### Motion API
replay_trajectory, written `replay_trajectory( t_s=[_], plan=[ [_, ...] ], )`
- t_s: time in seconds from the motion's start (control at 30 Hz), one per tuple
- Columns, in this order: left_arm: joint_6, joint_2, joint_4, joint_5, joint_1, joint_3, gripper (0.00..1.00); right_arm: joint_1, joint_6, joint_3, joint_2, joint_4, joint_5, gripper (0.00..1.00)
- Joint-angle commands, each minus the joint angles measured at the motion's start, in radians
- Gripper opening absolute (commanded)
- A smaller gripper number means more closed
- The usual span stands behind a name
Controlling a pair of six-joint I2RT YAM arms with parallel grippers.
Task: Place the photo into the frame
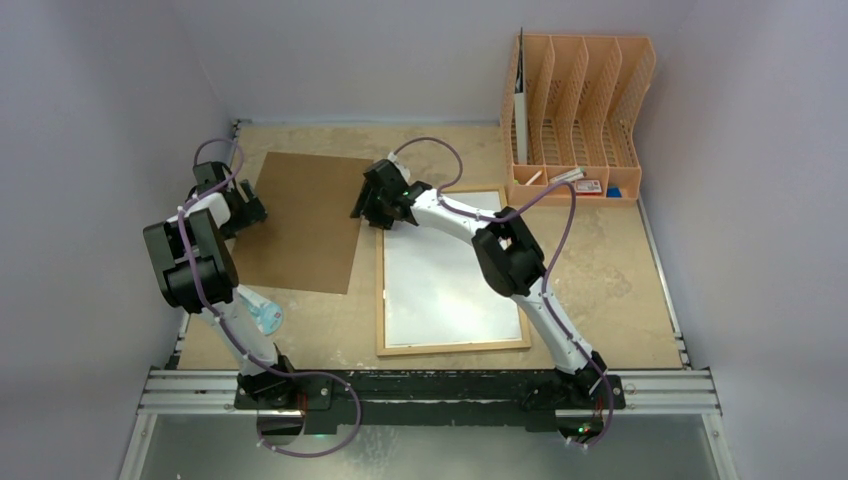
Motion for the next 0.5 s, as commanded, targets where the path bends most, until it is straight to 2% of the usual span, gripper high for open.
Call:
replay_trajectory(
  t_s=[0.0, 0.17, 0.37, 0.47],
  plan=[
    [0.011, 0.015, -0.028, 0.042, 0.003, -0.034, 0.8, 0.011, 0.064, -0.046, 0.049, -0.061, -0.041, 0.58],
    [0.008, -0.01, 0.018, -0.027, 0.003, -0.028, 0.8, 0.011, 0.076, -0.062, 0.052, -0.053, -0.043, 0.57],
    [-0.009, -0.044, 0.112, 0.029, 0.003, -0.06, 0.8, 0.011, 0.093, -0.066, 0.062, -0.057, -0.051, 0.57],
    [-0.017, -0.04, 0.097, 0.07, 0.002, -0.037, 0.77, 0.011, 0.093, -0.059, 0.071, -0.05, -0.051, 0.57]
  ],
)
